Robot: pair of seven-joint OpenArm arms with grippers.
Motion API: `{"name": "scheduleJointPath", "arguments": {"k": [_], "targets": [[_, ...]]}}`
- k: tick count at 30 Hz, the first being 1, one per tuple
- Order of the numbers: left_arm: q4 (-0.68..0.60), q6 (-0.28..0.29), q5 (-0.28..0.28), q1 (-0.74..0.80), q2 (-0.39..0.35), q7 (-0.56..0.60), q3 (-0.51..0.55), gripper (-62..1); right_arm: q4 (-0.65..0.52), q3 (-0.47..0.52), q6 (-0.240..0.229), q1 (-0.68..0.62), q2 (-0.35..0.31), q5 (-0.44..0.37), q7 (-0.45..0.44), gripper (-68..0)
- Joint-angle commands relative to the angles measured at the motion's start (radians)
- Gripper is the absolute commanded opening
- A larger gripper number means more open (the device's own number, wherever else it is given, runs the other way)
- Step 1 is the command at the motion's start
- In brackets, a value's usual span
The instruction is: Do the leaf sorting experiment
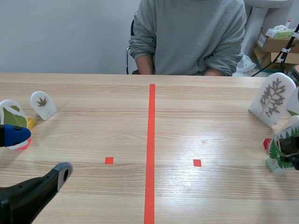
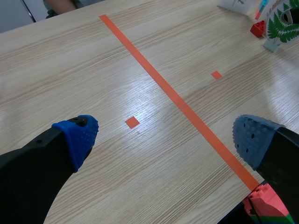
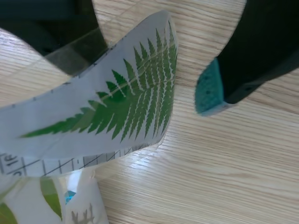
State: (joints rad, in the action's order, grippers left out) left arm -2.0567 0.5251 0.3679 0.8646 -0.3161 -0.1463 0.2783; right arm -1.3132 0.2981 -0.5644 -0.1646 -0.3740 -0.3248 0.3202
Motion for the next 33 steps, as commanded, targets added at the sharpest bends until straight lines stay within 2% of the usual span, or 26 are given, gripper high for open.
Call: {"name": "scheduleJointPath", "arguments": {"k": [1, 4, 6, 10, 12, 15, 18, 23, 28, 33], "targets": [[-0.002, -0.002, 0.01, -0.001, 0.005, 0.015, 0.005, 0.8, -0.007, -0.002, -0.001, 0.009, -0.014, -0.003, -0.004, -28.4], [-0.002, -0.002, 0.01, -0.001, 0.005, 0.015, 0.005, 0.8, -0.007, -0.002, -0.001, 0.009, -0.014, -0.004, -0.005, -18.1], [-0.002, -0.002, 0.01, -0.001, 0.005, 0.015, 0.005, 0.8, -0.008, -0.002, -0.003, 0.005, -0.014, -0.004, -0.006, -17.1], [-0.002, -0.002, 0.01, -0.001, 0.005, 0.014, 0.005, 0.8, -0.012, -0.001, -0.011, -0.043, -0.014, -0.004, -0.06, -16.8], [-0.002, -0.002, 0.01, -0.001, 0.005, 0.014, 0.005, 0.8, -0.021, 0.005, -0.015, -0.084, -0.014, -0.004, -0.09, -13.9], [-0.002, -0.002, 0.01, -0.001, 0.005, 0.014, 0.005, 0.8, -0.058, 0.029, -0.06, -0.158, -0.014, -0.006, -0.118, -13.7], [-0.002, -0.002, 0.01, -0.001, 0.005, 0.013, 0.005, 0.8, -0.137, 0.067, -0.109, -0.249, -0.014, -0.033, -0.121, -13.6], [-0.002, -0.002, 0.006, -0.001, 0.005, 0.006, 0.005, 0.8, -0.312, 0.154, -0.18, -0.416, -0.014, -0.126, -0.121, -13.6], [-0.002, -0.002, 0.005, -0.001, 0.005, 0.006, 0.005, 0.8, -0.46, 0.192, -0.181, -0.506, -0.013, -0.159, -0.106, -13.7], [-0.002, -0.002, 0.006, -0.001, 0.005, 0.007, 0.005, 0.8, -0.587, 0.187, -0.181, -0.515, 0.016, -0.178, -0.089, -13.7]]}}
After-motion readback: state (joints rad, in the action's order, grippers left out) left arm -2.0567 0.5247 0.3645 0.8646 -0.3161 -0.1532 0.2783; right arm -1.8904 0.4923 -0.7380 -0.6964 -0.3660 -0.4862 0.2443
